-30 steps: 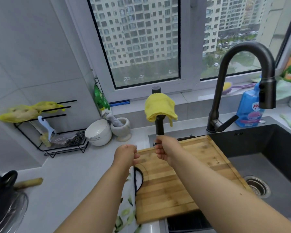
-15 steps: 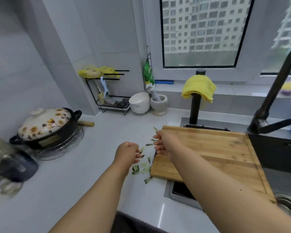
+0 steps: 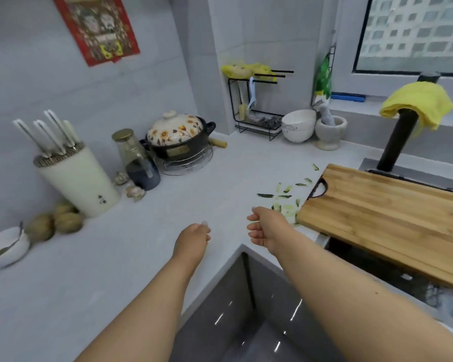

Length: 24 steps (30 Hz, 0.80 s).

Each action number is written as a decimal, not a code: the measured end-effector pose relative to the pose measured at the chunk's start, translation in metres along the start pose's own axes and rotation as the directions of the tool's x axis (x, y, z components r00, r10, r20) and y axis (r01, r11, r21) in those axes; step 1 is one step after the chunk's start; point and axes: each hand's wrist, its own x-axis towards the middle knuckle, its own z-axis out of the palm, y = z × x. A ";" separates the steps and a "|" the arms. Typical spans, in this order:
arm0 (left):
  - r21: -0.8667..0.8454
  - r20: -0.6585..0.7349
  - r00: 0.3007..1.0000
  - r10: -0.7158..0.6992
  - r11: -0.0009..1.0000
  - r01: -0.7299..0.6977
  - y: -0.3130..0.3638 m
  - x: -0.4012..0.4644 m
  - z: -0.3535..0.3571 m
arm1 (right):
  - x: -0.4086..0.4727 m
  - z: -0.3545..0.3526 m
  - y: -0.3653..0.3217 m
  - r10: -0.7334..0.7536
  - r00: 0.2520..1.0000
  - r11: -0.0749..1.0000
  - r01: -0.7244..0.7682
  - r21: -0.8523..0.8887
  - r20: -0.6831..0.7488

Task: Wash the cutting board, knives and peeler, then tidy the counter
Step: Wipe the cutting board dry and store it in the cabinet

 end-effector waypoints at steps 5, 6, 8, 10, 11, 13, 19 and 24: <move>0.148 0.067 0.997 0.039 0.988 -0.048 -0.057 -0.023 -0.039 | -0.001 0.031 0.053 0.096 0.995 0.995 -0.097 -0.019 -0.036; 0.161 0.079 0.996 0.040 0.986 -0.052 -0.069 -0.027 -0.048 | -0.003 0.040 0.066 0.135 0.990 0.991 -0.135 -0.008 -0.043; 0.181 0.096 0.994 0.051 0.981 -0.068 -0.089 -0.034 -0.060 | -0.010 0.054 0.087 0.210 0.976 0.977 -0.207 0.046 -0.061; 0.211 0.130 0.988 0.078 0.972 -0.104 -0.112 -0.041 -0.074 | -0.020 0.072 0.112 0.256 0.960 0.963 -0.245 0.110 -0.109; 0.225 0.159 0.983 0.094 0.966 -0.128 -0.123 -0.044 -0.079 | -0.024 0.081 0.125 0.269 0.955 0.958 -0.251 0.140 -0.126; 0.250 0.232 0.965 0.122 0.951 -0.180 -0.143 -0.047 -0.086 | -0.032 0.099 0.152 0.299 0.943 0.943 -0.269 0.197 -0.143; 0.371 0.410 0.903 0.130 0.880 -0.296 -0.173 -0.033 -0.089 | -0.052 0.150 0.211 0.379 0.925 0.825 -0.343 0.450 0.011; 0.257 0.492 0.866 0.088 0.936 -0.241 -0.168 -0.030 -0.095 | -0.053 0.181 0.242 0.350 0.929 0.717 -0.349 0.603 0.121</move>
